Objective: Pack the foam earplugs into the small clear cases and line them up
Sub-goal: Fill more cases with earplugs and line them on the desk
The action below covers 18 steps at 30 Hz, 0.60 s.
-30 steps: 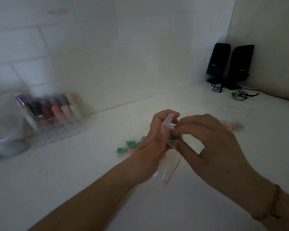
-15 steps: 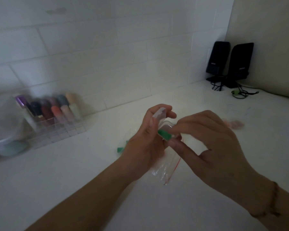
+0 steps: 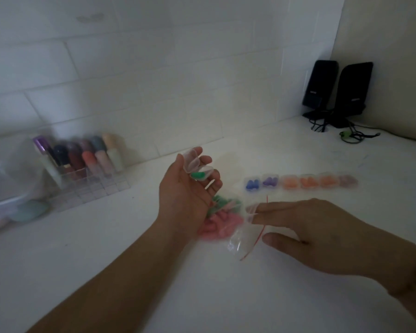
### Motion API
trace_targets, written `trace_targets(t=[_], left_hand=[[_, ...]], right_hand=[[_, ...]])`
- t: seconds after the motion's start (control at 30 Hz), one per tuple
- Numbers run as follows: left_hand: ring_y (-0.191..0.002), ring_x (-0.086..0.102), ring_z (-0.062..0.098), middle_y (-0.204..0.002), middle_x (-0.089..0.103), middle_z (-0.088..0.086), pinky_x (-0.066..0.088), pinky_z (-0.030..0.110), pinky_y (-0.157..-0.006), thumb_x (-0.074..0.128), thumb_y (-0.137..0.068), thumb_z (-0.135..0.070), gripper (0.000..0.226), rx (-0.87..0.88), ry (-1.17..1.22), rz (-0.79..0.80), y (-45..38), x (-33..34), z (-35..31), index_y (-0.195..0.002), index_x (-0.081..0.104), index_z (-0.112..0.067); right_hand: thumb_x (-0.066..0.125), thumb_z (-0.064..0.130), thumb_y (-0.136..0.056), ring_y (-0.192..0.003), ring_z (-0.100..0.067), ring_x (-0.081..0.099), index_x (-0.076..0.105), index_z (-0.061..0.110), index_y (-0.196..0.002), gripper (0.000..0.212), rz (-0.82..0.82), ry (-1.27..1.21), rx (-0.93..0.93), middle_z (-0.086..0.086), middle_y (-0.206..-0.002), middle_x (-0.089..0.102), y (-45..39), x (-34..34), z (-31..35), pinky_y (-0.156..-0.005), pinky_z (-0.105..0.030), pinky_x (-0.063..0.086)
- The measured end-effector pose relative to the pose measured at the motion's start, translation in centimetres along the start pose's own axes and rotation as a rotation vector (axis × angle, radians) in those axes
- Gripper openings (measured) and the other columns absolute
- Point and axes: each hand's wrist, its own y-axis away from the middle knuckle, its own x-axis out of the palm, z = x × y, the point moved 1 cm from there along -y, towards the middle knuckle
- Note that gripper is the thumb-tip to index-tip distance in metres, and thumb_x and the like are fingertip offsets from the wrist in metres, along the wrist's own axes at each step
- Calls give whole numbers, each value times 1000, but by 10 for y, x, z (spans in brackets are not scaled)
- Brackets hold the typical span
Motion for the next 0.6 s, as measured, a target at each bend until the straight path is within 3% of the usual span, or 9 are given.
trace_targets(t=[0.03, 0.1, 0.17, 0.3, 0.37, 0.5, 0.6], left_hand=[[-64, 51, 20, -86, 56, 6, 41, 32, -65, 36, -98, -34, 31, -14, -4, -16, 0, 0, 1, -104, 58, -12], [-63, 51, 20, -86, 56, 6, 41, 31, -64, 36, -97, -34, 31, -35, -3, -19, -1, 0, 3, -104, 58, -12], [-64, 51, 20, -86, 56, 7, 43, 31, -63, 36, -97, -34, 32, -45, -3, -1, -1, -1, 5, -105, 57, -11], [-66, 51, 21, -88, 56, 8, 43, 32, -64, 37, -97, -34, 33, -52, -24, 9, -2, -1, 7, -107, 57, -10], [-66, 51, 21, -89, 56, 8, 43, 32, -64, 37, -98, -33, 33, -56, -32, 9, -2, -1, 7, -108, 57, -10], [-66, 51, 21, -89, 56, 9, 44, 32, -63, 37, -98, -33, 33, -59, -30, 10, -2, -1, 7, -108, 57, -9], [-66, 51, 21, -89, 56, 9, 44, 32, -63, 37, -98, -33, 33, -60, -31, 15, -2, 0, 7, -108, 57, -9]], right_hand=[[19, 63, -87, -119, 9, 51, 43, 50, -136, 57, 50, 42, 9, 36, -143, 38, -2, 4, 1, -92, -26, 50], [19, 57, -92, -96, -7, 66, 36, 47, -140, 53, 43, 99, -8, 34, -146, 34, -7, 15, 5, -73, -30, 55], [23, 51, -95, -68, -17, 67, 40, 45, -139, 47, -48, 155, -8, 27, -144, 42, -13, 24, 8, -54, -27, 50], [32, 46, -93, -45, -21, 58, 57, 34, -121, 39, -108, 209, 50, 10, -122, 59, -18, 31, 13, -38, -27, 40], [35, 46, -91, -44, -21, 57, 60, 32, -116, 39, -121, 219, 41, 7, -114, 61, -20, 32, 13, -36, -27, 41], [38, 47, -90, -48, -19, 60, 53, 40, -126, 40, -125, 165, 6, 12, -121, 63, -20, 32, 11, -41, -25, 39], [37, 44, -90, -50, -20, 61, 52, 41, -121, 35, -134, 126, 6, 16, -122, 63, -20, 32, 12, -43, -26, 39]])
